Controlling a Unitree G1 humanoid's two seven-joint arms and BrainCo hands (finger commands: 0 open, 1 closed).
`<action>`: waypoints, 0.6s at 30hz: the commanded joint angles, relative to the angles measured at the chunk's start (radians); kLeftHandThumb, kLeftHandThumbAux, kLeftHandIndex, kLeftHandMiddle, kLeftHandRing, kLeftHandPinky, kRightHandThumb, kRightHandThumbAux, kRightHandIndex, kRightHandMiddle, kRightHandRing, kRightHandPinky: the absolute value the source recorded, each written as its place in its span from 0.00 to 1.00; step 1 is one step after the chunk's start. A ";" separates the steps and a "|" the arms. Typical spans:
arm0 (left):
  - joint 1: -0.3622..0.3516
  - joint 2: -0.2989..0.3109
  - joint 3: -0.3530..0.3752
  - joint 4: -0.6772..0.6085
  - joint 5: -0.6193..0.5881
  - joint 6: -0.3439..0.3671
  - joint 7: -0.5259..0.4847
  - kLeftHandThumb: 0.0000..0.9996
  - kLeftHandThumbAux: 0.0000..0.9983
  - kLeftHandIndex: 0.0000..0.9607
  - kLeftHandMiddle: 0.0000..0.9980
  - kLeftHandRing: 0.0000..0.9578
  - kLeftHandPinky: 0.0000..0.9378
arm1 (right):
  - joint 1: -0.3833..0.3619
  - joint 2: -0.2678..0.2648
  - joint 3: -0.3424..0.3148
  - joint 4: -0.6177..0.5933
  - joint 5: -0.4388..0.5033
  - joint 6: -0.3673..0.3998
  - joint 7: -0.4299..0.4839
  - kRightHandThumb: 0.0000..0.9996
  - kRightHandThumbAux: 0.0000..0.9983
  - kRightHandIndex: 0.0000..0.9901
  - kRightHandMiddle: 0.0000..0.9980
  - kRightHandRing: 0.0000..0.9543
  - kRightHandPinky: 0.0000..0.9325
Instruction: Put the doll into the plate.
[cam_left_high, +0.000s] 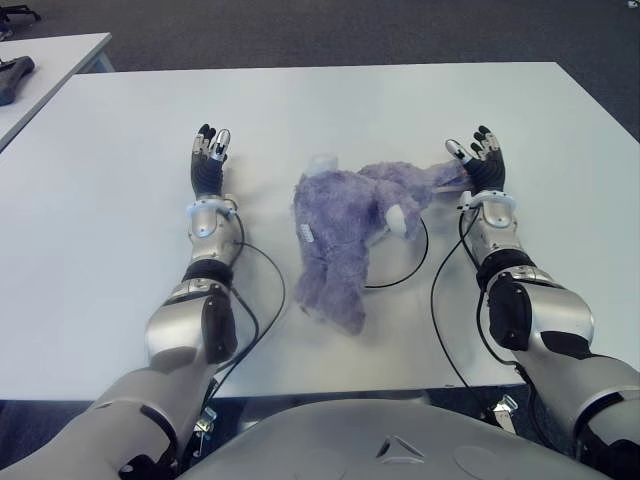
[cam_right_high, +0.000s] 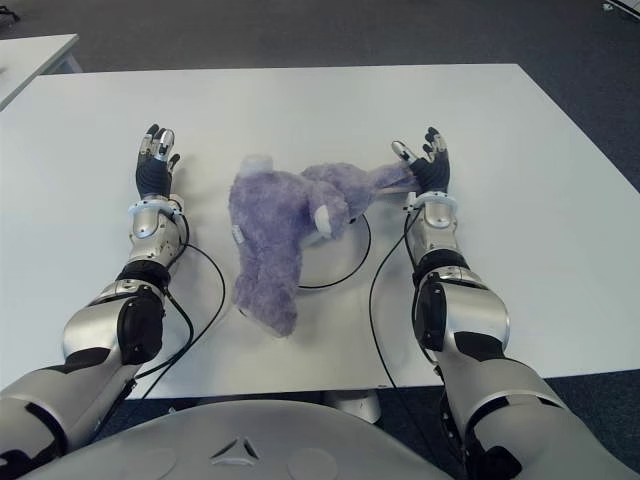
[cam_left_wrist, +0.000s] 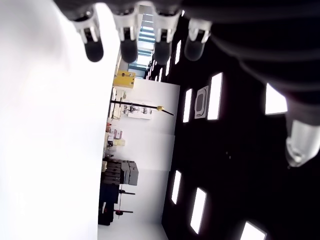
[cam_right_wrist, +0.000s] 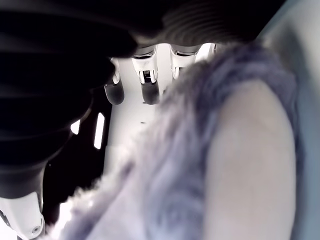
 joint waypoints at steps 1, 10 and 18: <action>0.252 -0.116 0.012 0.148 -0.027 0.007 -0.006 0.00 0.51 0.02 0.07 0.04 0.01 | 0.064 0.169 0.045 0.079 -0.027 0.099 0.073 0.00 0.66 0.05 0.05 0.03 0.04; 0.248 -0.110 0.019 0.151 -0.034 0.026 -0.004 0.00 0.53 0.04 0.09 0.06 0.03 | 0.067 0.196 0.054 0.079 -0.036 0.096 0.058 0.00 0.65 0.06 0.05 0.04 0.03; 0.251 -0.119 0.020 0.150 -0.034 0.005 -0.012 0.00 0.53 0.03 0.07 0.05 0.02 | 0.074 0.216 0.057 0.079 -0.043 0.086 0.060 0.00 0.67 0.06 0.06 0.04 0.06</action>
